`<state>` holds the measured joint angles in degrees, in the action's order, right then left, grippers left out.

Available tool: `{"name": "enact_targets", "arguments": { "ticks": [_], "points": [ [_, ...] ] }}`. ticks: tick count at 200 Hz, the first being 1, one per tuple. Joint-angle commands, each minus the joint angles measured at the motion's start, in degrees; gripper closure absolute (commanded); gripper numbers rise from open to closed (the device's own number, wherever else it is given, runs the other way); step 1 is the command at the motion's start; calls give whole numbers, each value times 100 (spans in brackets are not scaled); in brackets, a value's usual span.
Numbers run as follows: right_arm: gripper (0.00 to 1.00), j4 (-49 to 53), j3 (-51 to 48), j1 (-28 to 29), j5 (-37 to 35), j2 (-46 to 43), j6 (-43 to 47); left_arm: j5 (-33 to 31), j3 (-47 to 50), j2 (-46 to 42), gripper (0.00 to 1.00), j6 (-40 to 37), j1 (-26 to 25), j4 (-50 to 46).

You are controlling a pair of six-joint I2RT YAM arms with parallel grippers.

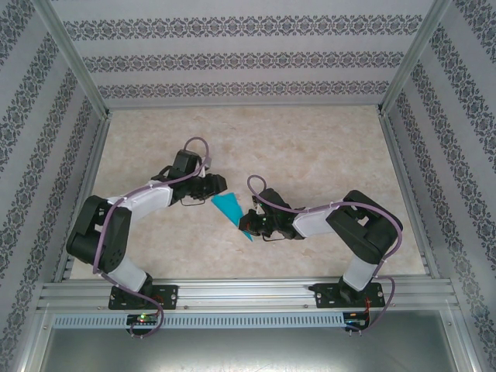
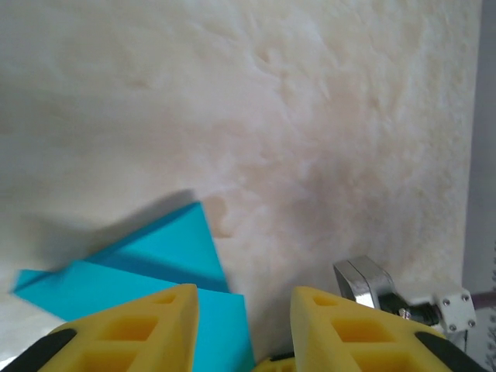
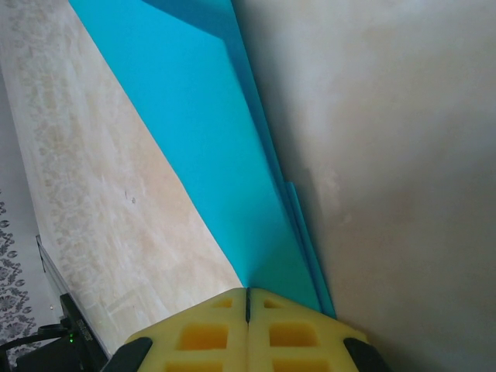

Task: Fold a paper plane with a square sheet of paper (pick it up from the middle)
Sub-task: Fold the wing for the fifth time at the center of the table.

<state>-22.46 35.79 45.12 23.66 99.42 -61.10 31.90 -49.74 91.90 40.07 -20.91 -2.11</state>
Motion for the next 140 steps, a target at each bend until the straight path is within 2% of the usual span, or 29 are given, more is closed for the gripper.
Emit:
{"name": "enact_targets", "arguments": {
  "ticks": [1, 18, 43, 78, 114, 140],
  "points": [
    [100, 826, -125, 68, -64, 289, 129, 395, 68, 474, 63, 162, -141, 480],
    [100, 778, -146, 72, -53, 242, 123, 298, 41, 788, 64, 220, -150, 563],
    [100, 525, -163, 76, 7, -22, 154, -244, -123, 1006, 66, -17, -135, 37],
    [100, 532, 292, 86, 135, -240, 327, -398, -152, 1129, 67, -290, -133, -299],
    [100, 636, 1087, 86, 312, 328, 422, -410, -111, 1199, 67, -509, -125, -465],
    [100, 589, 1150, 93, 171, 811, 283, -402, -108, 1194, 67, -484, -127, -432]
  ]
}}
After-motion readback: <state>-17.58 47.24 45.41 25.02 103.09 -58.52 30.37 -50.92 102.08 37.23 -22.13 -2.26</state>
